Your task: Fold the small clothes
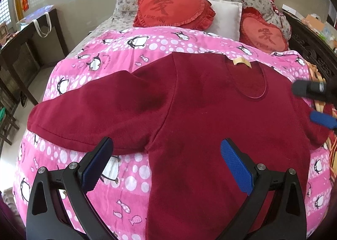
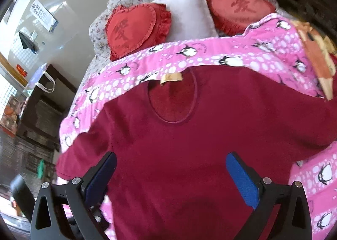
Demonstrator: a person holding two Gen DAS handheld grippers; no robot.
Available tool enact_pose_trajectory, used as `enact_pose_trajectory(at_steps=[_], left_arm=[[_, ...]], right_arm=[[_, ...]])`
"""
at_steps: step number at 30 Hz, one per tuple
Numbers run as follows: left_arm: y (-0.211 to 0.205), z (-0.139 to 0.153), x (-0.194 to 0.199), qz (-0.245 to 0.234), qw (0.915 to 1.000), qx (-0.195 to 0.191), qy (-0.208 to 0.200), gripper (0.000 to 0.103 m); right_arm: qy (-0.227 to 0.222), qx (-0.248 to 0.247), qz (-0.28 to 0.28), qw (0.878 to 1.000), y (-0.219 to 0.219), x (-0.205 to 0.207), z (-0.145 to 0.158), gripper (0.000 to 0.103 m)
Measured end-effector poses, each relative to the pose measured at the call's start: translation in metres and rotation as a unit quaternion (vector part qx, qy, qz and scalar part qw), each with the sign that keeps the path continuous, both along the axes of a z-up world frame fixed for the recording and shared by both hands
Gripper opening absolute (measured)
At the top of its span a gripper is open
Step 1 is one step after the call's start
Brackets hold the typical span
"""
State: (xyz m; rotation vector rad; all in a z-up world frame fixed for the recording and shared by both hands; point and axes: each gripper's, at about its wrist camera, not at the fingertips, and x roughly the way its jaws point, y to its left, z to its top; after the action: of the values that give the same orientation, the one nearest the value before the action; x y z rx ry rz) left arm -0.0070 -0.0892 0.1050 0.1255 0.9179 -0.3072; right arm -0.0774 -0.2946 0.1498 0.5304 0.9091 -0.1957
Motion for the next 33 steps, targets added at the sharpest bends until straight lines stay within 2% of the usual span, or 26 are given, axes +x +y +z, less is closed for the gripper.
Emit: enact_pose_trajectory(at_steps=[4,7,11,14,18,25,33], left_arm=[[0.001,0.002,0.001,0.001,1.0000,0.003,-0.009,0.102],[0.002,0.000,0.003,0.002,1.0000,0.002,-0.006,0.102],[0.003,-0.005,0.007,0.007,1.0000,0.003,-0.001,0.102],[0.004,-0.011,0.008,0.010,0.9999,0.003,0.004,0.102],[0.005,-0.016,0.008,0.011,0.9999,-0.001,0.004,0.102],[0.011,-0.016,0.012,0.017,0.9997,-0.019,0.005,0.102],[0.019,-0.020,0.018,0.028,0.9995,-0.012,0.007,0.102]], right_arm=[[-0.015,-0.031,0.006,0.999,-0.001,0.013,0.020,0.103],[-0.007,-0.058,0.027,0.998,0.002,0.022,0.023,0.103],[-0.009,-0.079,0.042,0.996,0.003,0.020,0.009,0.103],[0.000,-0.085,0.048,0.995,0.003,0.017,-0.014,0.103],[0.003,-0.090,0.039,0.995,0.002,0.008,-0.033,0.103],[0.001,-0.096,0.047,0.994,0.011,0.004,-0.045,0.103],[0.006,-0.090,0.048,0.995,0.020,0.011,-0.050,0.103]])
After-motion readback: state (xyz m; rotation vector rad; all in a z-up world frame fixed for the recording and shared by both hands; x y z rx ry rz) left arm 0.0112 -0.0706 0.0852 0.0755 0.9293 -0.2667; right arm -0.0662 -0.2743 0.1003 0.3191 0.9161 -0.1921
